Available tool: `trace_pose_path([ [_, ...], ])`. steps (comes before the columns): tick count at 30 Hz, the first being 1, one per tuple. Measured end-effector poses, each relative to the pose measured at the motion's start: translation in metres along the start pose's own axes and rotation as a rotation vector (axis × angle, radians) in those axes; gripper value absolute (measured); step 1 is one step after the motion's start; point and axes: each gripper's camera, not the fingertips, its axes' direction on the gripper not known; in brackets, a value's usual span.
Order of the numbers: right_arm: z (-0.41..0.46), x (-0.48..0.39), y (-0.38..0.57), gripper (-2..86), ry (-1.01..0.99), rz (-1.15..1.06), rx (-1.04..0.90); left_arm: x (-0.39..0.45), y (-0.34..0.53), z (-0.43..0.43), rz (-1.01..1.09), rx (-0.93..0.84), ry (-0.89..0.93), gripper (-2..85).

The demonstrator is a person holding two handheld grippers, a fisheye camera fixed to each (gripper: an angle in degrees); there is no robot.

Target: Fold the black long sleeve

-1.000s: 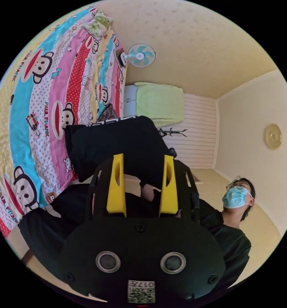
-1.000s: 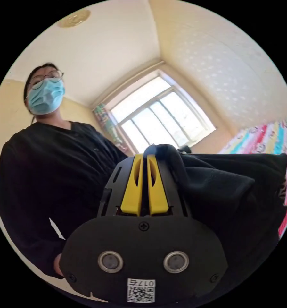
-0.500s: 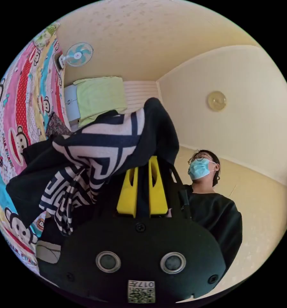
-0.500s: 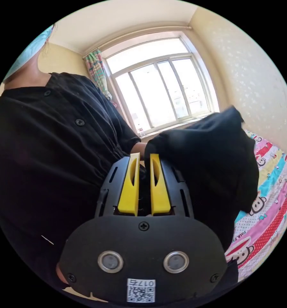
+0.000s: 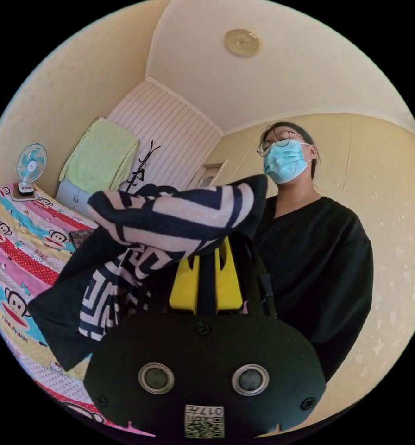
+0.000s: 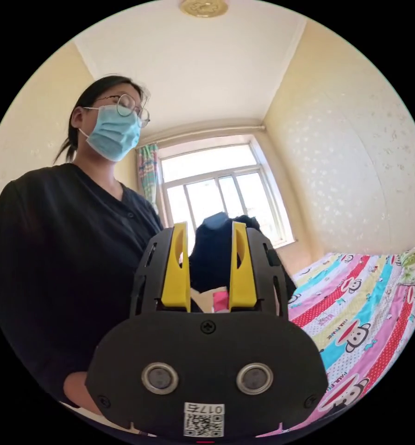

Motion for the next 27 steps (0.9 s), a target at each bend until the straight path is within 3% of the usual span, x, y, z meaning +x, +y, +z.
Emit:
trace_pose_path([
  [5,0.054,0.035,0.001,19.0,0.092,0.151,-0.163,0.003,0.001,0.022,0.079,-0.03,0.185,4.7],
  [8,0.103,0.047,0.01,7.9,-0.142,0.203,-0.305,0.008,-0.009,0.022,0.105,-0.041,0.163,4.8],
  [9,0.121,0.044,0.011,3.0,-0.311,0.181,-0.363,0.01,-0.011,0.013,0.11,-0.023,0.132,4.9],
  [10,0.131,0.04,0.01,2.3,-0.394,0.171,-0.382,0.011,-0.011,0.006,0.112,-0.01,0.117,4.9],
  [13,0.125,0.02,-0.003,1.7,-0.471,0.002,-0.283,0.026,0.005,-0.056,0.129,0.146,-0.019,4.9],
  [15,0.116,0.015,-0.012,1.7,-0.554,-0.039,-0.189,0.036,0.038,-0.124,0.066,0.412,-0.113,4.6],
  [16,0.115,0.015,-0.017,1.8,-0.571,-0.036,-0.177,0.04,0.046,-0.137,0.055,0.46,-0.127,4.6],
  [18,0.119,0.013,-0.022,2.2,-0.555,-0.033,-0.228,0.072,0.066,-0.167,0.101,0.585,-0.25,4.2],
  [22,0.13,0.005,-0.025,6.2,-0.33,-0.064,-0.384,0.098,0.054,-0.173,0.138,0.531,-0.294,3.1],
  [25,0.127,0.017,-0.03,10.5,-0.207,0.009,-0.395,0.105,0.038,-0.165,0.293,0.491,-0.126,2.3],
  [27,0.12,0.023,-0.036,11.3,-0.189,0.033,-0.362,0.103,0.028,-0.158,0.456,0.479,0.132,1.9],
])
